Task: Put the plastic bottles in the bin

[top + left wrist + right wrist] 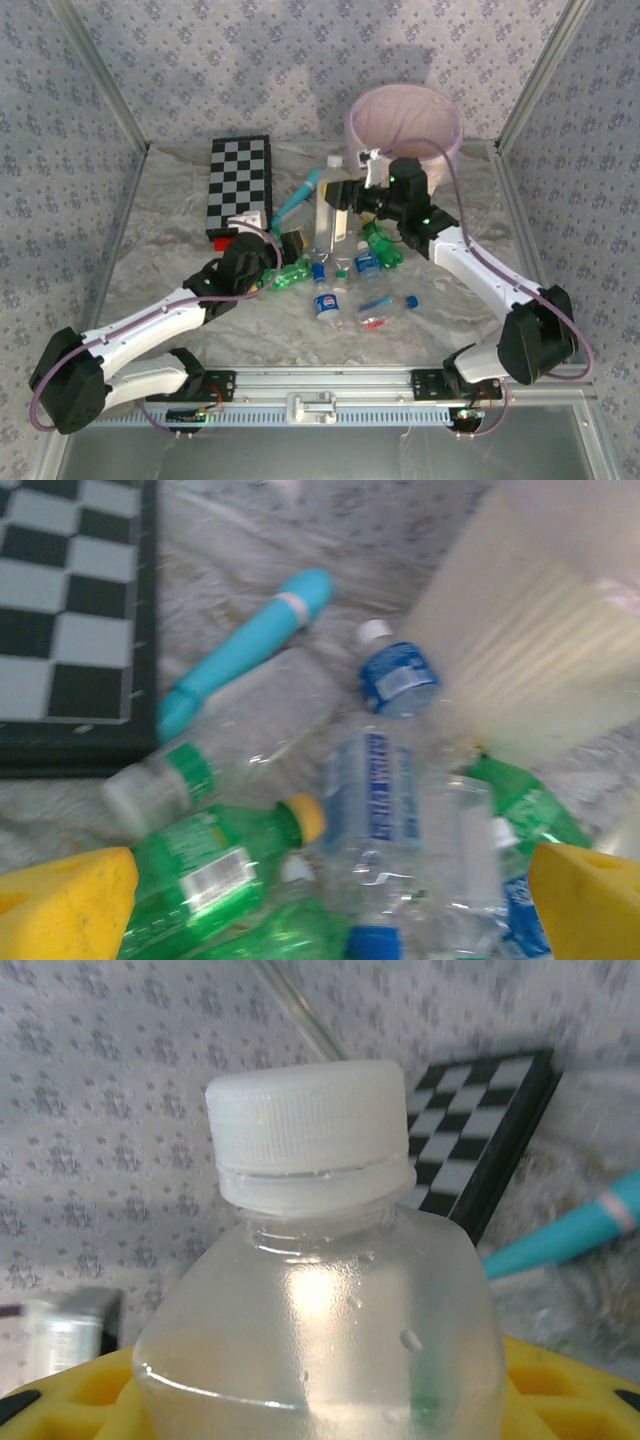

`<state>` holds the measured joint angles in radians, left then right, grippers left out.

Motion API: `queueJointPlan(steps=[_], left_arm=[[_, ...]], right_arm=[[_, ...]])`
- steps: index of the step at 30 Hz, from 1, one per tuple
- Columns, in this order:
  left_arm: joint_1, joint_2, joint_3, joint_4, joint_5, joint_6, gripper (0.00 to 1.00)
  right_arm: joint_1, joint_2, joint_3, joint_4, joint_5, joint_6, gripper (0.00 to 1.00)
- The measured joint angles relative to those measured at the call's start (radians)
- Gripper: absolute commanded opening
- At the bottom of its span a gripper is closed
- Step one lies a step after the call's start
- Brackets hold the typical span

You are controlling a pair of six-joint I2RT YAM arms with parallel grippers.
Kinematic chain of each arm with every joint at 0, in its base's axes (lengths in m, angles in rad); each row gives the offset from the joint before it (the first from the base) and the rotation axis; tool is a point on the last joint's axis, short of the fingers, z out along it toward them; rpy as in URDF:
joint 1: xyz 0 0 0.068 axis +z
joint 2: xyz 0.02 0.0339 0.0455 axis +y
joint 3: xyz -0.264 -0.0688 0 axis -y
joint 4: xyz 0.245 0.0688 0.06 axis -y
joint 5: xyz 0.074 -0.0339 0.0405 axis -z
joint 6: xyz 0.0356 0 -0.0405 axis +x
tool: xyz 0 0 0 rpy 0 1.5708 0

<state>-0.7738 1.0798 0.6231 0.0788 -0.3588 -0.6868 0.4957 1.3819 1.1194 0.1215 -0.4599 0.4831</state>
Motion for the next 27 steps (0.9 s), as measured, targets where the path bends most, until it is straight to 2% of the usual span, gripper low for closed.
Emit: queueJointPlan(steps=[7, 13, 27], left_arm=[[0.051, 0.01, -0.03, -0.026, 0.011, -0.086, 1.0], [0.069, 0.035, -0.03, -0.031, 0.034, -0.111, 1.0], [0.075, 0.05, -0.059, -0.053, 0.095, -0.131, 1.0]], right_arm=[[-0.074, -0.033, 0.209, -0.125, 0.082, -0.124, 0.49], [-0.15, -0.034, 0.327, -0.149, 0.162, -0.193, 0.49], [-0.259, 0.048, 0.398, -0.036, 0.362, -0.274, 0.5]])
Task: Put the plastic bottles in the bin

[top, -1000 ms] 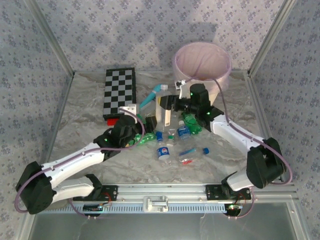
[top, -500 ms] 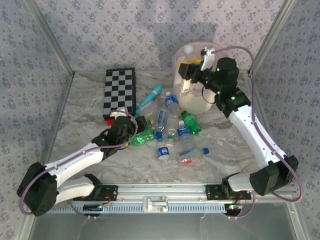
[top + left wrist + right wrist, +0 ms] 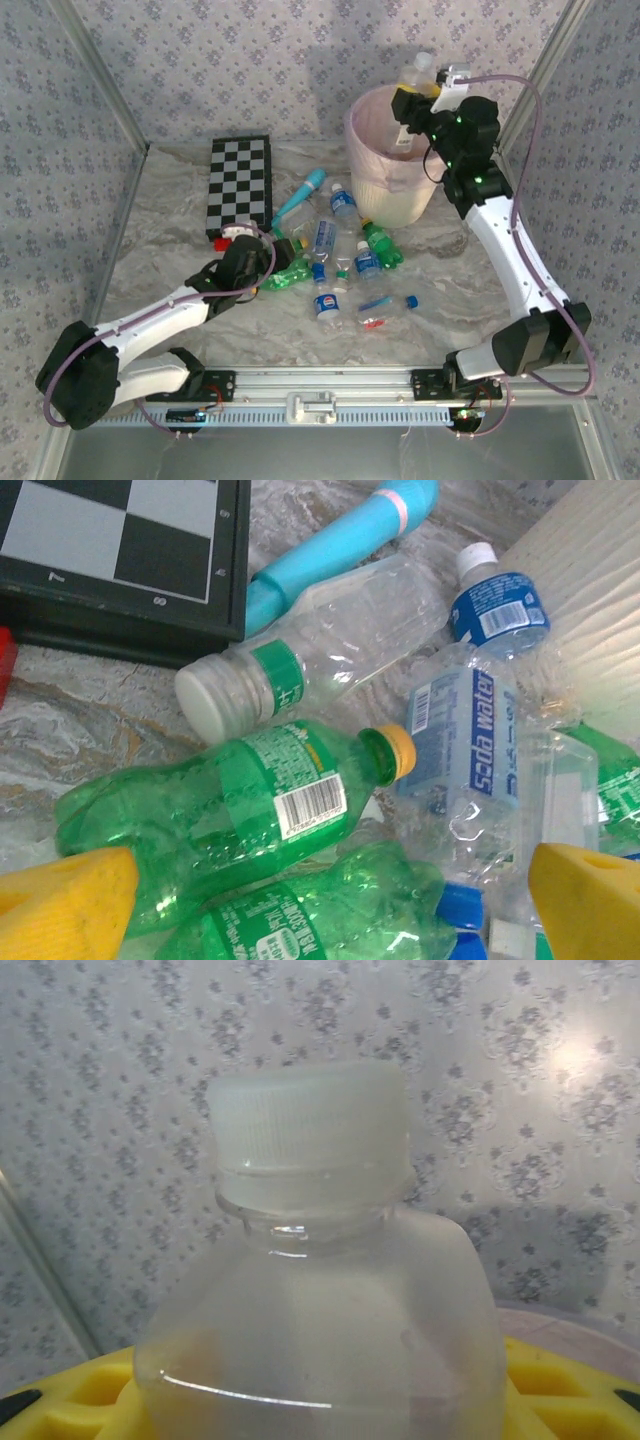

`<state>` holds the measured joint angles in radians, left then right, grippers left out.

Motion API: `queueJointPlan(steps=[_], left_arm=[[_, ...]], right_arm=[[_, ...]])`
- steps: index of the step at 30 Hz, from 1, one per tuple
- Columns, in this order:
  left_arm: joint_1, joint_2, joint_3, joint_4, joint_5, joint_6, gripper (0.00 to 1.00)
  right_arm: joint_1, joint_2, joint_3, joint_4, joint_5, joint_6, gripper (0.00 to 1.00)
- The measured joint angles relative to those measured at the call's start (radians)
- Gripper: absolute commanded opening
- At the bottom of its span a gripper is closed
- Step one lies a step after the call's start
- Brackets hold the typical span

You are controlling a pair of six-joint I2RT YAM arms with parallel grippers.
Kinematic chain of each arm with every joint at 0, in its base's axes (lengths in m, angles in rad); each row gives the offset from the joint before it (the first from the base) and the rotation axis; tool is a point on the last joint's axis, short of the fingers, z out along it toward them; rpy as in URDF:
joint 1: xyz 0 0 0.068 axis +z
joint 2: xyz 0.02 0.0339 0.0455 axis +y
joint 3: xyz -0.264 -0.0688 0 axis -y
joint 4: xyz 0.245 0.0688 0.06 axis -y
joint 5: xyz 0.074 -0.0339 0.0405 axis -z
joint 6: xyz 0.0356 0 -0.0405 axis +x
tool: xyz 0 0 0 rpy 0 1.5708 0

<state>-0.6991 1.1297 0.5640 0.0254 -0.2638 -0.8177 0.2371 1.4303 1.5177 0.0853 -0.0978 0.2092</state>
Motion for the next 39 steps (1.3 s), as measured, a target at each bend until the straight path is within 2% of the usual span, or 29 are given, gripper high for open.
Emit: queueJointPlan(steps=[8, 17, 24, 30, 39], left_arm=[[0.002, 0.0, -0.005, -0.002, 0.006, -0.012, 1.0], [0.002, -0.021, -0.015, -0.005, 0.002, -0.018, 1.0], [0.002, -0.055, -0.039, -0.011, -0.016, -0.026, 1.0], [0.003, -0.08, -0.054, -0.026, -0.025, -0.033, 1.0], [0.003, -0.095, -0.063, -0.03, -0.04, -0.034, 1.0]], right_arm=[[-0.026, 0.156, 0.093, -0.037, 0.014, 0.0, 0.51], [-0.026, 0.285, 0.099, -0.134, 0.005, 0.011, 0.55], [-0.025, 0.344, 0.114, -0.197, 0.005, 0.031, 0.66], [-0.019, 0.357, 0.143, -0.23, 0.005, 0.044, 0.81], [-0.016, 0.337, 0.181, -0.239, 0.005, 0.045, 0.84]])
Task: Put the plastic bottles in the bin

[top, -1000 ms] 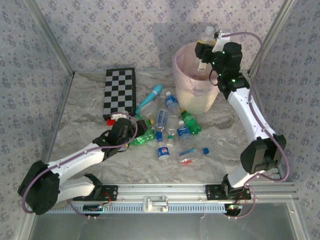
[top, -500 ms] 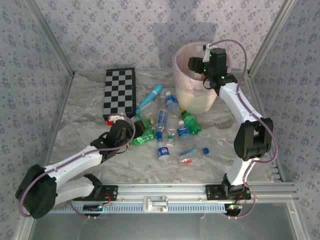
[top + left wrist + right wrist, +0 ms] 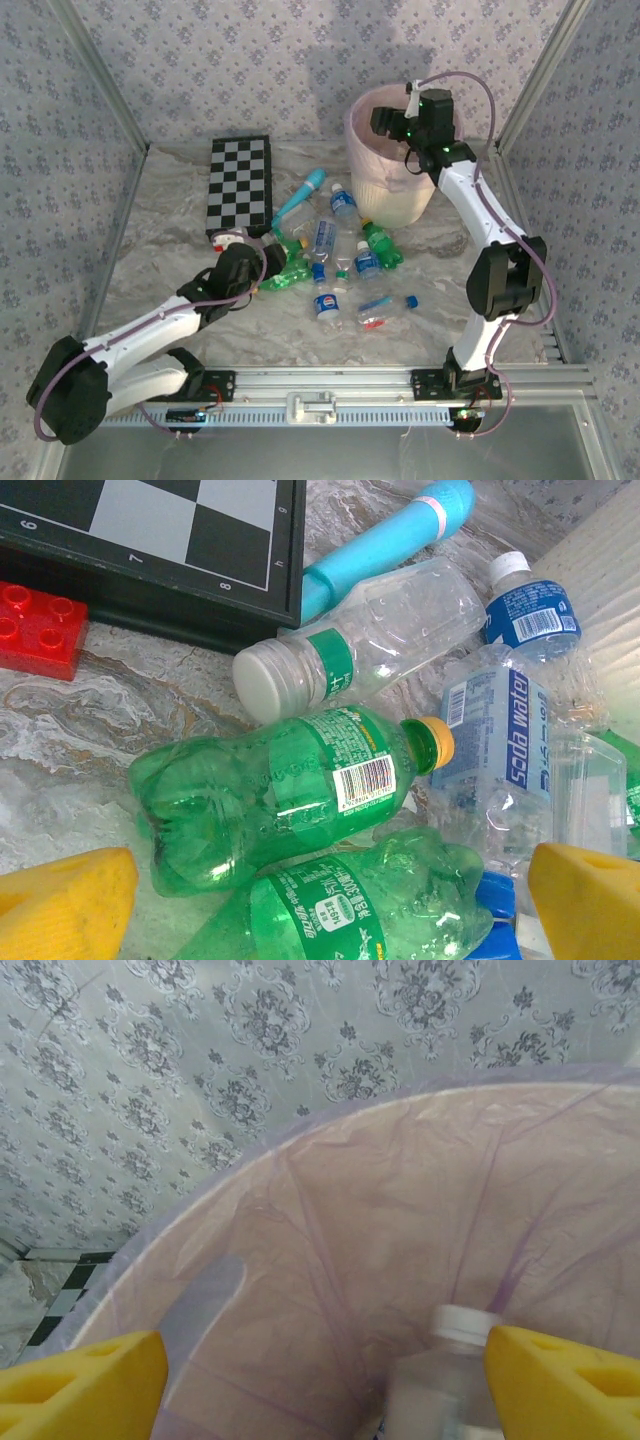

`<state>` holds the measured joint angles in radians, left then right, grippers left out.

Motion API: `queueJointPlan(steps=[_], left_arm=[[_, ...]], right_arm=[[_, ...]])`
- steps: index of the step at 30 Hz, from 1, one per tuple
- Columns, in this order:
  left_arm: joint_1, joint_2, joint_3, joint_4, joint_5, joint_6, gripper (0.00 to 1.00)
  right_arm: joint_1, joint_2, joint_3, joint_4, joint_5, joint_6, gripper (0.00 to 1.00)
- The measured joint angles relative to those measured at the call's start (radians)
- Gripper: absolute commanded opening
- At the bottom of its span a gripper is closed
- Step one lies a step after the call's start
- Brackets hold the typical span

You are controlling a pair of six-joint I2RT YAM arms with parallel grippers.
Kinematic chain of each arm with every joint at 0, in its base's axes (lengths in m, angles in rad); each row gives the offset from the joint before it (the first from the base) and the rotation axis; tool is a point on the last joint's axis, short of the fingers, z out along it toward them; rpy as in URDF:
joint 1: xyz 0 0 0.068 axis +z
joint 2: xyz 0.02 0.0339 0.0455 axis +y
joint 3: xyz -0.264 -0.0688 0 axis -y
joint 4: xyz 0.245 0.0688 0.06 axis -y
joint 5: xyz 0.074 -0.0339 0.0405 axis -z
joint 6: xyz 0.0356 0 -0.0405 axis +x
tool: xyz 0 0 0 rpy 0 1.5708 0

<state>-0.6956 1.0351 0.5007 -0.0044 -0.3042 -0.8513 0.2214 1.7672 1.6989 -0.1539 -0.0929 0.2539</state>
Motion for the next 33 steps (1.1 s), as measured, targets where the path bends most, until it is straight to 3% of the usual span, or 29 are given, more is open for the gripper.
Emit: queueJointPlan(steps=[8, 18, 25, 33], left_arm=[[0.003, 0.0, 0.0, 0.0, -0.003, 0.0, 1.0], [0.01, 0.054, 0.002, 0.01, 0.004, 0.017, 1.0], [0.01, 0.172, 0.079, 0.034, 0.051, 0.063, 1.0], [0.01, 0.221, 0.093, 0.084, 0.084, 0.064, 1.0]], right_arm=[[0.018, -0.205, -0.087, -0.011, -0.002, 0.0, 0.85], [0.099, -0.596, -0.454, -0.03, 0.032, 0.036, 0.85], [0.188, -0.769, -0.744, -0.105, 0.122, 0.215, 0.85], [0.326, -0.837, -0.933, -0.233, 0.238, 0.487, 0.87]])
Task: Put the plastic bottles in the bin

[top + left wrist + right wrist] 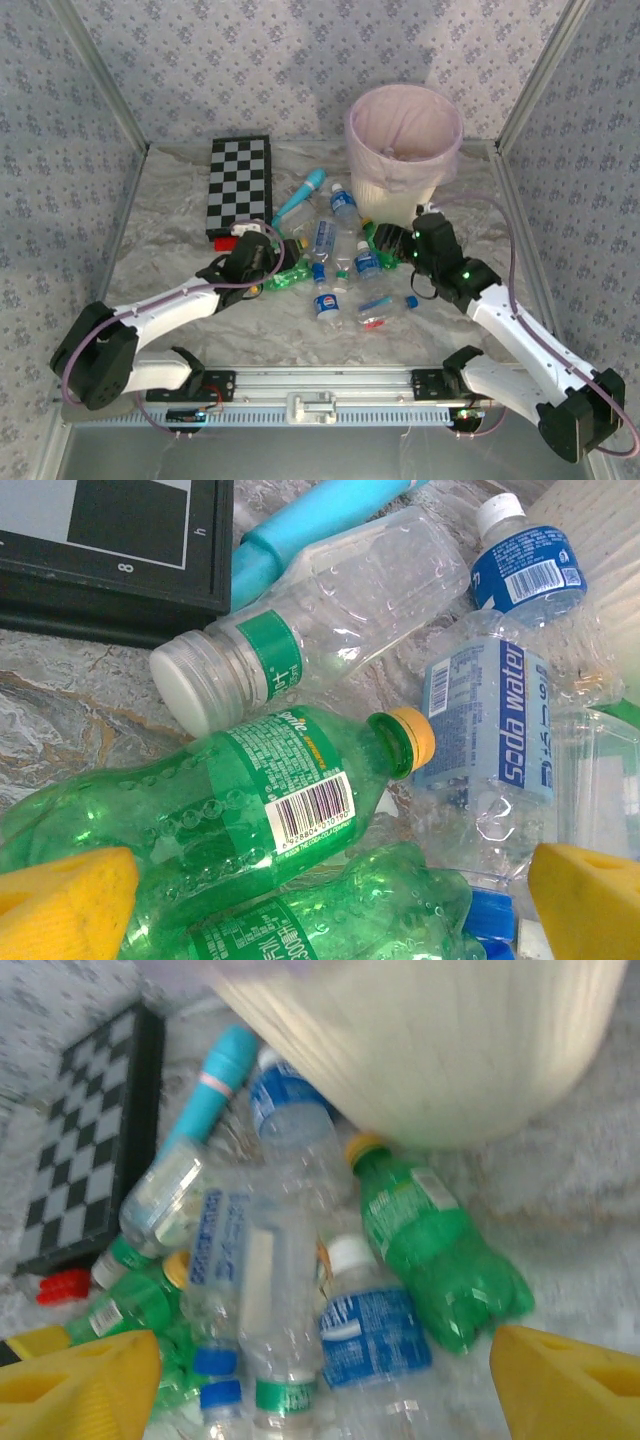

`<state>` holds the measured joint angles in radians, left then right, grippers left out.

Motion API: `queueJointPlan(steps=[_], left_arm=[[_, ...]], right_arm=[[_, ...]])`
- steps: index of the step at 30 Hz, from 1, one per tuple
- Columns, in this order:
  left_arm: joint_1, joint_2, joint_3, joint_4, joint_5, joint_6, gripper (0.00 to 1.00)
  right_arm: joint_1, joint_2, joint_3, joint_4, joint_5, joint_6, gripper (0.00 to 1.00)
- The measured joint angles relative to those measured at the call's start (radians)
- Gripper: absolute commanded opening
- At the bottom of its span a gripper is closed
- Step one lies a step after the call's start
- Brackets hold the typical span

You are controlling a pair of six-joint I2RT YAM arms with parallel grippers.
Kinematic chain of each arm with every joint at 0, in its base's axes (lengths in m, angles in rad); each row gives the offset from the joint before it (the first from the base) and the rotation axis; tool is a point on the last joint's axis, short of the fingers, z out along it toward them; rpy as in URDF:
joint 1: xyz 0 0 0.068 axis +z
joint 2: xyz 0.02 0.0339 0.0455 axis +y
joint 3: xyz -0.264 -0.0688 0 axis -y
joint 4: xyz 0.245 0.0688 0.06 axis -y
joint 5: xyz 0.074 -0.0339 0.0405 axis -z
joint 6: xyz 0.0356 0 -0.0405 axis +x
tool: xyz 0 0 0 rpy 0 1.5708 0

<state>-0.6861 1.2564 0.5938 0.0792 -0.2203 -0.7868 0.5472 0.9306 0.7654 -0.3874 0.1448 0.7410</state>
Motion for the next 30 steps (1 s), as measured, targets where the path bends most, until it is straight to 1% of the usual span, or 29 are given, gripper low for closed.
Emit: queueJointPlan(steps=[4, 8, 17, 23, 30], left_arm=[[0.0, 0.003, 0.0, 0.0, 0.0, 0.0, 1.0], [0.001, 0.002, 0.0, 0.0, -0.001, 0.0, 1.0], [0.006, 0.002, -0.004, 0.0, -0.004, 0.0, 1.0], [0.01, 0.0, -0.013, 0.003, -0.005, -0.002, 1.0], [0.017, 0.0, -0.015, 0.003, -0.011, -0.004, 1.0]], right_arm=[[0.058, -0.02, -0.079, -0.049, 0.024, 0.158, 0.88], [0.1, -0.021, -0.156, -0.085, 0.024, 0.305, 0.89], [0.115, -0.026, -0.263, -0.092, -0.049, 0.584, 0.9], [0.121, -0.027, -0.32, -0.066, -0.083, 0.688, 0.89], [0.136, -0.011, -0.334, -0.034, -0.085, 0.726, 0.88]])
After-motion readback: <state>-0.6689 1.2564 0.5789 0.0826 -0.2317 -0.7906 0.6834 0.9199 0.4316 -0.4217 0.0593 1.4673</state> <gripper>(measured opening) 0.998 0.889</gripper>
